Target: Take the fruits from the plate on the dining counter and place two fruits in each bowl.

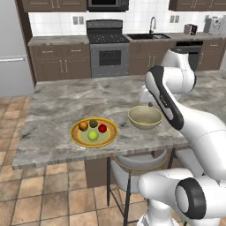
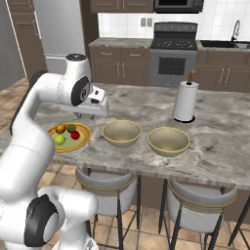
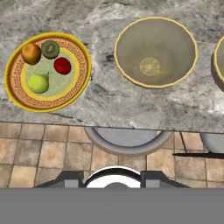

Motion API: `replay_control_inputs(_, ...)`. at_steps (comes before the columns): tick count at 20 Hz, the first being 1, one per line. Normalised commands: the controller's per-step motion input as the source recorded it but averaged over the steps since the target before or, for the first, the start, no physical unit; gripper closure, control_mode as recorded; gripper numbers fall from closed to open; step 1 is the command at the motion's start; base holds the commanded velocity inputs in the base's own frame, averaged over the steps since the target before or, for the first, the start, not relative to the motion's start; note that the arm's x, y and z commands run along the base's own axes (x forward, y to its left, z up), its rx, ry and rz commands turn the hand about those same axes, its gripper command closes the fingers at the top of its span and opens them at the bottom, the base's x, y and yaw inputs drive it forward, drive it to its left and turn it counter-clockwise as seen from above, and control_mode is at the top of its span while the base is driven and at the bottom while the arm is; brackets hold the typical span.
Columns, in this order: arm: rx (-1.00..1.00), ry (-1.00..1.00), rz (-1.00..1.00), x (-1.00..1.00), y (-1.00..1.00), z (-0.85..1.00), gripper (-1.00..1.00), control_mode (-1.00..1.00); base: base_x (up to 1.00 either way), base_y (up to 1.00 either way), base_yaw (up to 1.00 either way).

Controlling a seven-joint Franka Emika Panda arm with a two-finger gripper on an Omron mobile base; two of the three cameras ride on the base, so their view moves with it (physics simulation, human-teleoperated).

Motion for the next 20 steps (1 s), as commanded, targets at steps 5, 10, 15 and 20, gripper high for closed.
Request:
replay_control_inputs(5,0.00,0.00,0.01,0.17,0.35,0.00,-1.00,-1.00,0.00,0.00,0.00)
replay_control_inputs(10,-0.03,-0.01,0.14,0.37,0.66,-0.07,-1.00,-1.00,0.00,0.00,0.00)
replay_control_inputs(15,-0.10,0.00,0.21,0.69,0.86,-0.24,-1.00,-1.00,0.00,0.00,0.00)
replay_control_inputs(20,-0.05,0.03,0.16,0.69,0.56,-0.54,-1.00,-1.00,0.00,0.00,0.00)
